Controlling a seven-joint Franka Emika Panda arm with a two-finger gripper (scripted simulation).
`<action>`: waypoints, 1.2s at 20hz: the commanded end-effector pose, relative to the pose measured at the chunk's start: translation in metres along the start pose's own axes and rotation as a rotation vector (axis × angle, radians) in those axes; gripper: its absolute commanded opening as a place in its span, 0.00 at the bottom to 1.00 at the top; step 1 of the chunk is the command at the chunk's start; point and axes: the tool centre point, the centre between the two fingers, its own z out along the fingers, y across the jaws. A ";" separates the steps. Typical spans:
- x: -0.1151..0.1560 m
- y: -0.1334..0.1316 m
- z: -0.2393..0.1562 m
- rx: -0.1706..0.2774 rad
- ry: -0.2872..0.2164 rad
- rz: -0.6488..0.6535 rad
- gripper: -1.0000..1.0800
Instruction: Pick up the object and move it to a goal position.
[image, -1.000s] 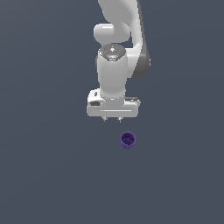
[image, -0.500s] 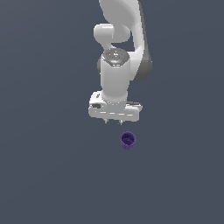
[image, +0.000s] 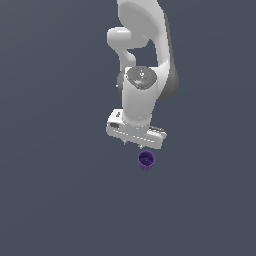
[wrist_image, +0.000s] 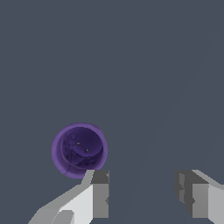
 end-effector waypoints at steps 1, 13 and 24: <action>0.002 -0.005 0.005 -0.012 -0.004 0.056 0.62; 0.010 -0.029 0.026 -0.077 -0.002 0.316 0.62; 0.015 -0.054 0.044 -0.141 0.031 0.547 0.62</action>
